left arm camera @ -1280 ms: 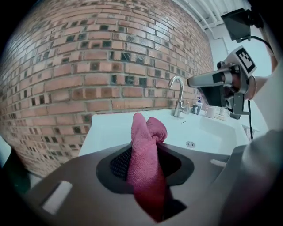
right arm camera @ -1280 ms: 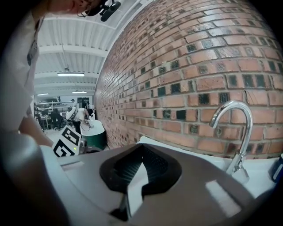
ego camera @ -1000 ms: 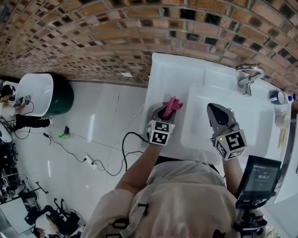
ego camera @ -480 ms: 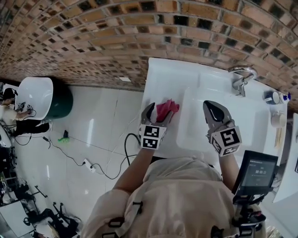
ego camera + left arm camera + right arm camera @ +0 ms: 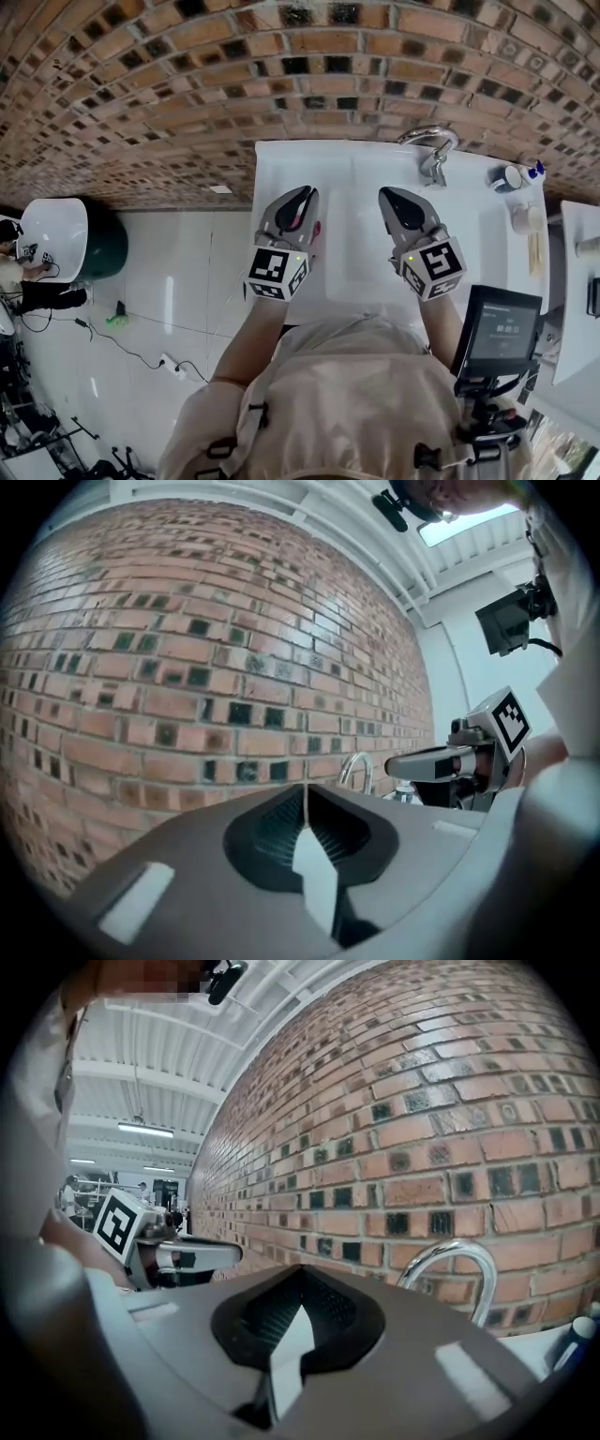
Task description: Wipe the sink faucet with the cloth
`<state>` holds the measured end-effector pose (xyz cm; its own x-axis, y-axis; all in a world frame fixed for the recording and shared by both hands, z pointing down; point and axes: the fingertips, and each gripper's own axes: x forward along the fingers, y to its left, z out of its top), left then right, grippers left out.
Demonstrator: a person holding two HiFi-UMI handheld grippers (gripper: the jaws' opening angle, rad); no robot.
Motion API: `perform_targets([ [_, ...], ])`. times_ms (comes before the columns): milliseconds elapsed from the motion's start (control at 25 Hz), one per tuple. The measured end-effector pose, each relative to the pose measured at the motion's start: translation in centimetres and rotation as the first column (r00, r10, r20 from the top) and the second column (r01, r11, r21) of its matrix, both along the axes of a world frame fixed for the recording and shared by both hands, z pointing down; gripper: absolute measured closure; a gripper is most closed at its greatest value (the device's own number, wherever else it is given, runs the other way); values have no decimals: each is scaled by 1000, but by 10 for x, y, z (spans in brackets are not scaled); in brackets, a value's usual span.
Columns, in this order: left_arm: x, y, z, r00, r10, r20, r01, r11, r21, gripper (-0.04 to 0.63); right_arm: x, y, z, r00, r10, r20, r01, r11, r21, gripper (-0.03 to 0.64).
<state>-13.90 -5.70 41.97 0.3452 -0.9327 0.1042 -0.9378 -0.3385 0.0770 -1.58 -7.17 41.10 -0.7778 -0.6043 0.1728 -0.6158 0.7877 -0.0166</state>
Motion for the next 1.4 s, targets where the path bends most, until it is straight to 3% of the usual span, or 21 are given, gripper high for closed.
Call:
perform_targets([
  [40, 5, -3, -8, 1000, 10, 9, -10, 1000, 23, 592, 5, -2, -2, 1000, 9, 7, -9, 1000, 2, 626],
  [240, 16, -11, -17, 1000, -7, 12, 7, 1000, 29, 594, 13, 1, -10, 999, 16, 44, -17, 1000, 11, 626],
  [520, 33, -12, -21, 998, 29, 57, -30, 999, 18, 594, 10, 10, -22, 997, -9, 75, 6, 999, 44, 627],
  [720, 40, -15, -17, 997, 54, 48, -54, 999, 4, 593, 13, 11, -26, 997, -15, 70, 10, 997, 73, 627],
  [960, 47, -14, -21, 993, 80, 92, -84, 996, 40, 594, 14, 9, -28, 998, -10, 68, 4, 996, 84, 627],
  [1160, 43, -13, -29, 994, 84, 72, -90, 993, 77, 594, 12, 10, -27, 998, -12, 64, 7, 997, 77, 627],
  [1400, 30, -12, -27, 1000, 25, 13, -26, 996, 86, 593, 11, 11, -24, 998, -15, 60, 10, 997, 72, 627],
])
